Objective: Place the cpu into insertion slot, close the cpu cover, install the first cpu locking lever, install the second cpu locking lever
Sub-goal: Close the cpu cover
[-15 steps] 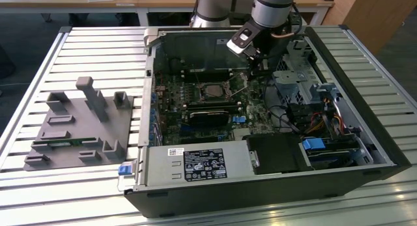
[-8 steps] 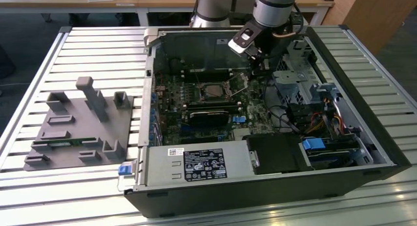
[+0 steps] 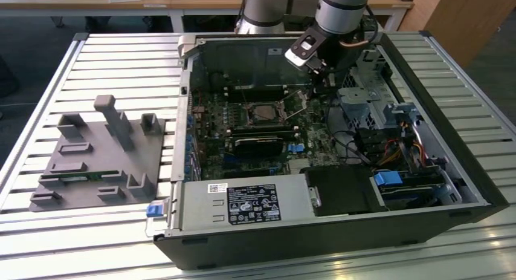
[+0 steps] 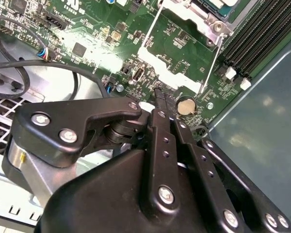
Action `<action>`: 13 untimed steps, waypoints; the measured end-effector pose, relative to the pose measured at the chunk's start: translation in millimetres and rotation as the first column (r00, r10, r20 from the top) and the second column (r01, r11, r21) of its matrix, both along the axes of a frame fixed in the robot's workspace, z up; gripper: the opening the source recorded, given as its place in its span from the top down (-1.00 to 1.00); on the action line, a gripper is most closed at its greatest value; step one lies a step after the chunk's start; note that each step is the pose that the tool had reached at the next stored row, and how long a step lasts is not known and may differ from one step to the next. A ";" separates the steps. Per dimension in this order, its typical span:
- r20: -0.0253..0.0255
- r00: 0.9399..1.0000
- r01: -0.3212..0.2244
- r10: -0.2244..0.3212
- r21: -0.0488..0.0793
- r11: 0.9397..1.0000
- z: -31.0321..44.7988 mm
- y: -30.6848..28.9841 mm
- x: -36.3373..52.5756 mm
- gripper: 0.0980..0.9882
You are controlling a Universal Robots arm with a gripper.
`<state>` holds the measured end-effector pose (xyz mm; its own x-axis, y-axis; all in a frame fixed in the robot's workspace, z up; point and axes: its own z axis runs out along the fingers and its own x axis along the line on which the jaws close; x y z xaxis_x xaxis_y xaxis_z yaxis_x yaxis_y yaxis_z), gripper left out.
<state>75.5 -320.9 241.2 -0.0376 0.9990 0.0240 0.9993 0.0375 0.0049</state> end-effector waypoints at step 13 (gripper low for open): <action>-0.003 1.000 0.000 0.000 0.000 1.000 -4.8 0.0 -7.8 0.95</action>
